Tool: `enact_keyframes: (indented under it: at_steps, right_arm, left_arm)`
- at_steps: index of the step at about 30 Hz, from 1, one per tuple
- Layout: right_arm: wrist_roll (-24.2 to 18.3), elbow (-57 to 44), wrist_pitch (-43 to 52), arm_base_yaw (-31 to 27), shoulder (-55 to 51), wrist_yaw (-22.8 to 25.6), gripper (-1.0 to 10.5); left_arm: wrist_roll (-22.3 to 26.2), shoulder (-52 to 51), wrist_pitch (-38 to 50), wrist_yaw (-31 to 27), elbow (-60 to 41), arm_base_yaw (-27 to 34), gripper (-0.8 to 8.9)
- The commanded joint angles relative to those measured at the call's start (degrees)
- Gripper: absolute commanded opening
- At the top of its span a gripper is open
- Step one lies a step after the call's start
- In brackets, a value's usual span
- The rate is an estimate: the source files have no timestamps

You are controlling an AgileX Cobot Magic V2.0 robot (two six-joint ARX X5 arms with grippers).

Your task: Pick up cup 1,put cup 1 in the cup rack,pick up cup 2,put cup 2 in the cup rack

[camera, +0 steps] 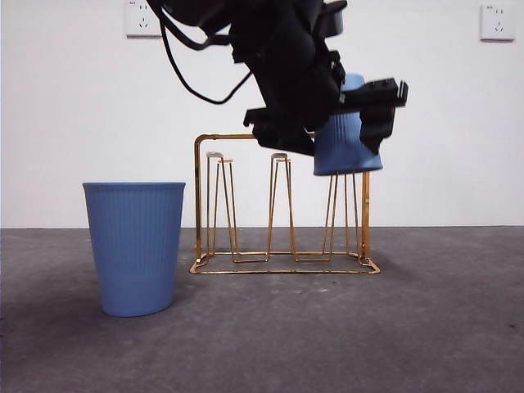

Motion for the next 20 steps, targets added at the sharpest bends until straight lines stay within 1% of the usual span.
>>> enact_keyframes:
  at_steps: [1, 8, 15, 20]
  right_arm:
    - [-0.3, -0.3, 0.2, 0.0, 0.0, 0.2, 1.9]
    - [-0.3, -0.3, 0.2, 0.0, 0.0, 0.2, 1.9]
    - [-0.3, -0.3, -0.2, 0.0, 0.0, 0.2, 1.9]
    - [-0.6, -0.4, -0.2, 0.0, 0.1, 0.2, 1.9]
  left_arm:
    - [0.2, 2.0, 0.1, 0.0, 0.2, 0.0, -0.08]
    - [-1.4, 4.7, -0.9, 0.1, 0.2, -0.2, -0.08]
    - [-1.6, 7.5, -1.4, 0.9, 0.2, -0.2, -0.08]
    - [-3.0, 9.4, -1.9, 1.2, 0.2, -0.2, -0.08]
